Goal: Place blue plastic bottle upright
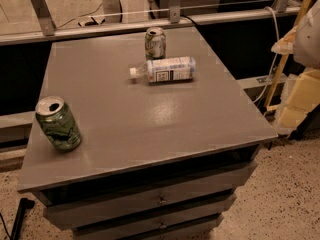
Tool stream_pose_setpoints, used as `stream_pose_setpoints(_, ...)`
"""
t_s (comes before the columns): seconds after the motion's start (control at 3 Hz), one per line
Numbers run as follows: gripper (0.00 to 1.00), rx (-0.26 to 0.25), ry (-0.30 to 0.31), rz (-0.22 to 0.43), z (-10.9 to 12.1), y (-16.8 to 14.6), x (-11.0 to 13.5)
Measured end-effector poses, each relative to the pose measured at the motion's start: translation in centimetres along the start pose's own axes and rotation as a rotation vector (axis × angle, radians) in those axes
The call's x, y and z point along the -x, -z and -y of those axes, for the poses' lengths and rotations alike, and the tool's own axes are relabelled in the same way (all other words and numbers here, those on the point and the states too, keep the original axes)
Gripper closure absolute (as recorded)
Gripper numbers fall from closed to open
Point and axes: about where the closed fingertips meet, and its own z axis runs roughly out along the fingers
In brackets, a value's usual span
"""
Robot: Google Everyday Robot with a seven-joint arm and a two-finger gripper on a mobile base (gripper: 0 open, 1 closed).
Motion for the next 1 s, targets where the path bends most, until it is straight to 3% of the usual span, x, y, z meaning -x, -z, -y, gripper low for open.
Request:
stream_pose_setpoints(0.33, 0.00, 0.000, 0.000, 0.000, 0.0, 0.0, 0.0)
stream_pose_setpoints(0.67, 0.00, 0.011, 0.079, 0.018, 2.1, -1.5, 3.5)
stream_pose_setpoints(1.0, 0.00, 0.043, 0.232, 0.036, 5.5, -4.6, 10.2)
